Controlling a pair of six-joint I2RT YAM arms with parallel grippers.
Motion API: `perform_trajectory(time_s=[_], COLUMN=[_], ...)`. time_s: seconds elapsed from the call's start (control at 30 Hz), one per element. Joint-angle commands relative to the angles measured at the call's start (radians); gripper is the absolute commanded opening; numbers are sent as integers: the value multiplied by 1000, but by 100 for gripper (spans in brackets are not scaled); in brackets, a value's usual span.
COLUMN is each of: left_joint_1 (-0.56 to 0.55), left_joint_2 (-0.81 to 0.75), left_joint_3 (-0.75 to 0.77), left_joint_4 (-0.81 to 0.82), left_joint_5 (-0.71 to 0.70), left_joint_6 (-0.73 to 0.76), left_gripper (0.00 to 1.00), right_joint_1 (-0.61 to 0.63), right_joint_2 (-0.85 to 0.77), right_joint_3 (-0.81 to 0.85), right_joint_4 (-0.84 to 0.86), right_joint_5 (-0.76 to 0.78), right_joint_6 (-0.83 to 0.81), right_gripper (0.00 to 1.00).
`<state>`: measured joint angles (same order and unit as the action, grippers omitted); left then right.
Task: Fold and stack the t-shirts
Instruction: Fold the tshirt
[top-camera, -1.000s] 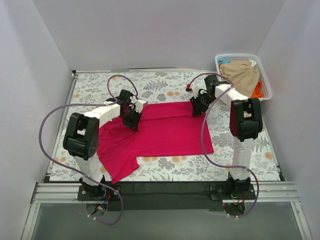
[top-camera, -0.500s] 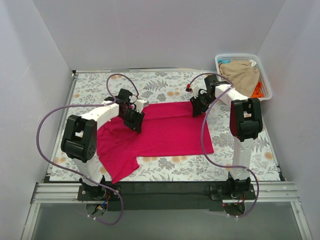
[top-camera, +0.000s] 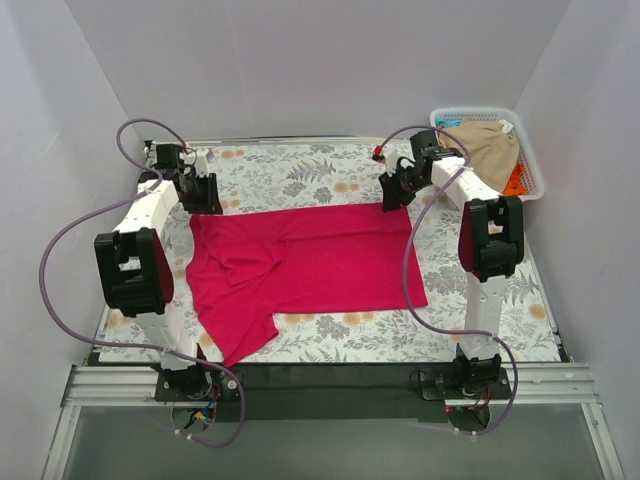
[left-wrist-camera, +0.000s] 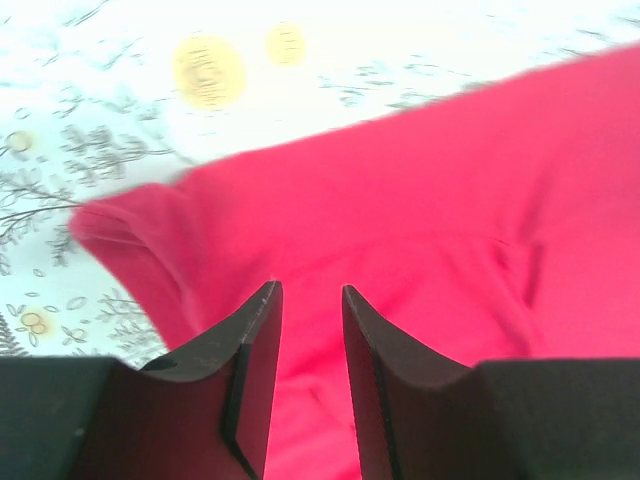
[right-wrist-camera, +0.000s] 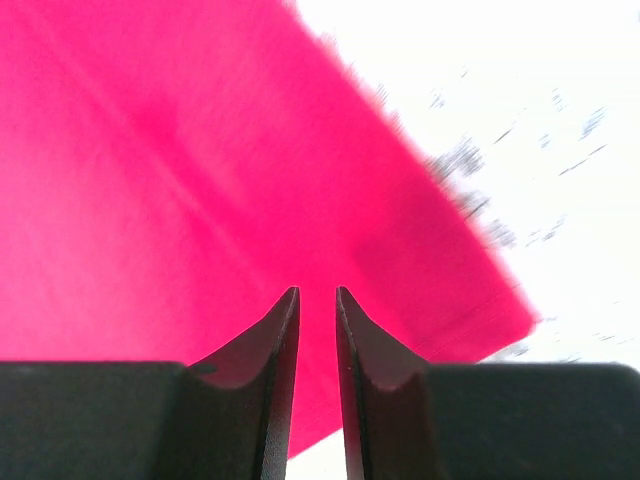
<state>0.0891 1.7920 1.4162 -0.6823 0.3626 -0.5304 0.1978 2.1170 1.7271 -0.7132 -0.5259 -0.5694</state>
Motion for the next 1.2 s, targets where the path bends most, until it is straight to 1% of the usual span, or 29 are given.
perform_trajectory(time_s=[0.0,0.17,0.3,0.47,0.5,0.6,0.63,0.7,0.8,0.87,0.93,0.97,1.0,1.03,1.07,1.1,1.13,1.17], left_joint_1=[26,38,38,37,37,38,38,38,37,38,40,38,40,38,38,38,38,40], left_joint_2=[91,165,237,354,372,449,464,492,506,507,486,474,455,429,375,336,302,227], left_joint_3=[38,56,84,174,222,303,352,381,431,472,498,526,535,540,535,524,511,495], left_joint_4=[4,1,9,9,9,1,0,18,36,36,30,23,9,4,0,-13,-22,-28], left_joint_5=[-119,-230,-286,-249,-249,-258,-254,-254,-209,-140,-82,-18,14,50,79,137,160,183], left_joint_6=[-66,-74,-71,-56,-53,-57,-65,-69,-62,-56,-46,-39,-17,-4,9,38,53,67], left_gripper=[30,28,27,27,26,26,25,25,28,31,34,35,37,38,41,42,48,50], right_joint_1=[5,11,14,12,11,6,2,0,0,0,0,-1,0,0,-1,-1,2,0], right_joint_2=[49,89,103,138,146,178,188,215,239,245,235,198,170,138,62,19,-23,-105], right_joint_3=[72,52,-6,-11,-3,43,58,104,158,193,206,201,177,151,125,61,30,0], right_joint_4=[35,66,101,104,104,109,110,113,119,123,118,116,113,107,109,107,109,104], right_joint_5=[7,67,128,197,208,247,253,262,265,273,258,233,213,196,164,150,138,118], right_joint_6=[49,74,111,140,141,155,160,160,155,154,146,143,123,112,100,85,59,48], right_gripper=[24,24,23,22,22,22,22,23,24,25,28,29,36,40,44,56,60,63])
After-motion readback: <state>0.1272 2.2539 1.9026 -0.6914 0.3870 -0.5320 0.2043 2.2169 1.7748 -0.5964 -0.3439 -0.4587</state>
